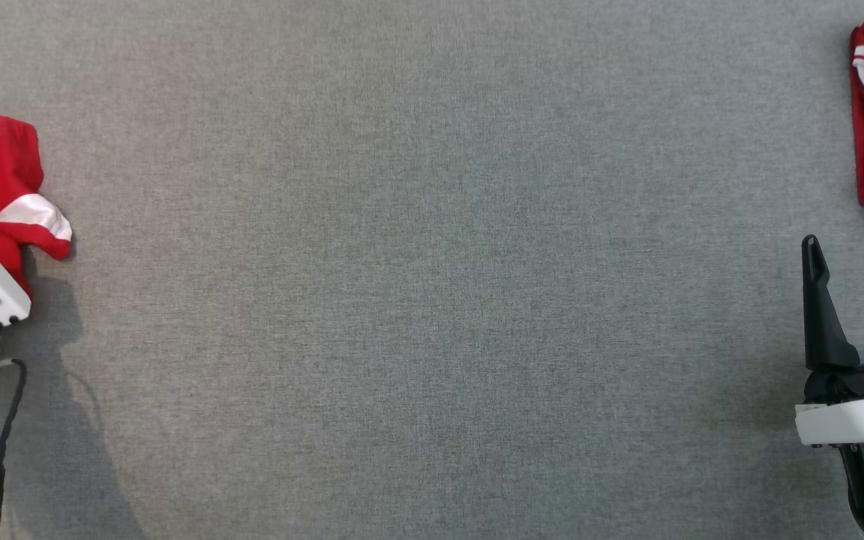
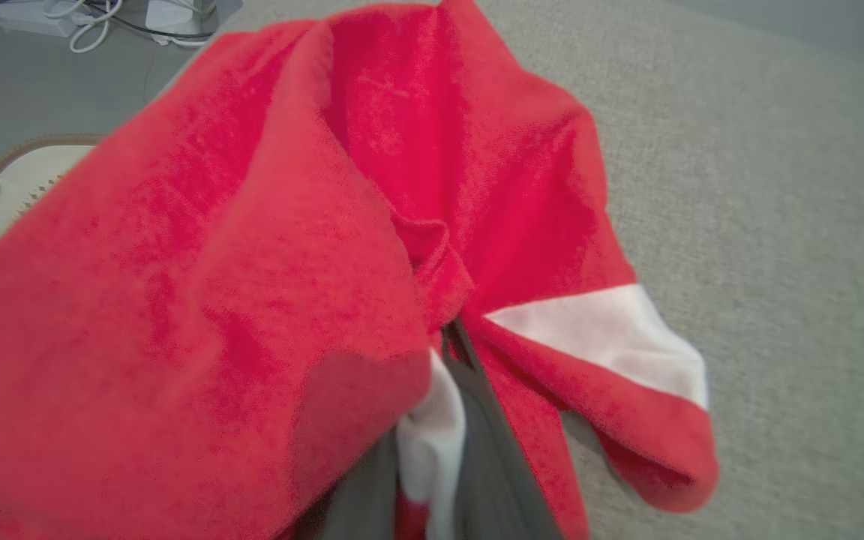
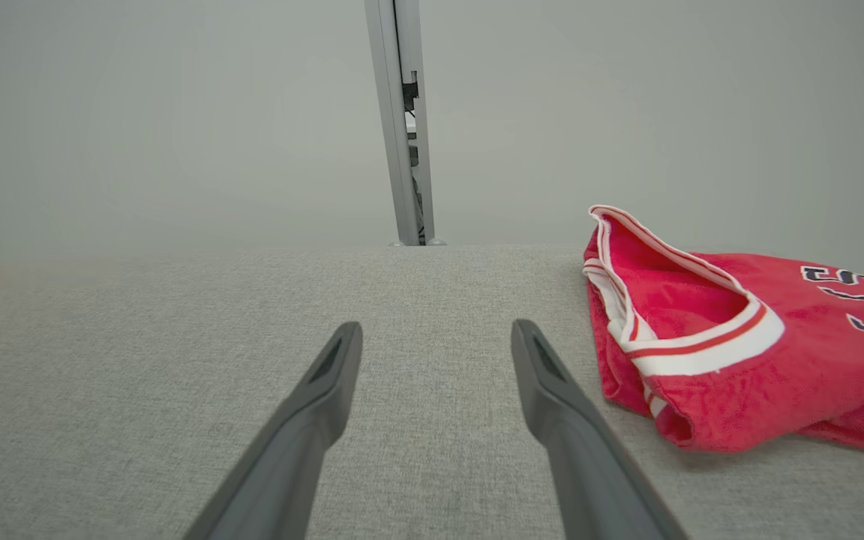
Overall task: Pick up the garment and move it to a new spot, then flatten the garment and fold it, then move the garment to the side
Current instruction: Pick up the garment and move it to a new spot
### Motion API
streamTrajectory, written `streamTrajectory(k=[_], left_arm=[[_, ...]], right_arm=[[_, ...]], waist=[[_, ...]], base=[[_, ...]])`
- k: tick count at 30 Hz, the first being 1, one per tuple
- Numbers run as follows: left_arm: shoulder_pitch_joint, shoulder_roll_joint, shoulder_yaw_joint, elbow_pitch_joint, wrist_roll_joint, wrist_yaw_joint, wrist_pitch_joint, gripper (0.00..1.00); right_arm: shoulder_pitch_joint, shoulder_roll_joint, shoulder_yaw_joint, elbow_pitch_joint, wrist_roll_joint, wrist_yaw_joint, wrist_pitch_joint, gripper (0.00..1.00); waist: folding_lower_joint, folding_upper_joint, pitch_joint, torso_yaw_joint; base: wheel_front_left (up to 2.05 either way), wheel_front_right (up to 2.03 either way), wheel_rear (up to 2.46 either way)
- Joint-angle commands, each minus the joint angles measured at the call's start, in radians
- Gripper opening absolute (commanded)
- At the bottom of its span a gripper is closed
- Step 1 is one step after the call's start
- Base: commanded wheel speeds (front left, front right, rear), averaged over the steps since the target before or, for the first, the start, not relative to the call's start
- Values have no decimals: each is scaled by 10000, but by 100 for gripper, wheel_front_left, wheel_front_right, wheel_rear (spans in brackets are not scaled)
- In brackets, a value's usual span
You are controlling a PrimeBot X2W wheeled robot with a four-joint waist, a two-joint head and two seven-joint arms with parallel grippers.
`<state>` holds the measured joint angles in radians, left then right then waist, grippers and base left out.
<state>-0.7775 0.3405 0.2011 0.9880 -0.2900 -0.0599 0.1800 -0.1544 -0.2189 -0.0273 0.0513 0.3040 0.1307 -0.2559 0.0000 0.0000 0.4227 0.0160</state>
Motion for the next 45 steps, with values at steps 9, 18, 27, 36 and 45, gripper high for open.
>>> streamTrajectory(k=[9, 18, 27, 36, 45], left_arm=[[-419, 225, -351, -1271, 410, -21, -2657, 0], [-915, -129, -1244, -4023, 560, -411, -3117, 0], [-646, -1341, -2572, -6307, 434, -519, -2099, 0], [153, -2679, -3977, -6627, 172, -354, -1972, 0], [1392, -2854, -5784, -6287, -1030, 272, -2502, 0]], right_arm=[[175, 248, -11, 346, 50, 3, -90, 100], [359, 788, 35, 744, 214, 3, -110, 100], [565, 1391, 87, 901, 392, 3, -113, 100], [804, 1632, 24, 1066, 573, 3, -107, 100], [950, 1663, -167, 1069, 582, 3, -106, 100]], waist=[[0, 0, -1008, -8], [0, 0, -1855, -526], [0, 0, -2291, -1853], [0, 0, -2367, -3136], [0, 0, -2385, -3420]], base=[[0, 0, 0], [0, 0, 0], [0, 0, 0], [0, 0, 0], [0, 0, 0]])
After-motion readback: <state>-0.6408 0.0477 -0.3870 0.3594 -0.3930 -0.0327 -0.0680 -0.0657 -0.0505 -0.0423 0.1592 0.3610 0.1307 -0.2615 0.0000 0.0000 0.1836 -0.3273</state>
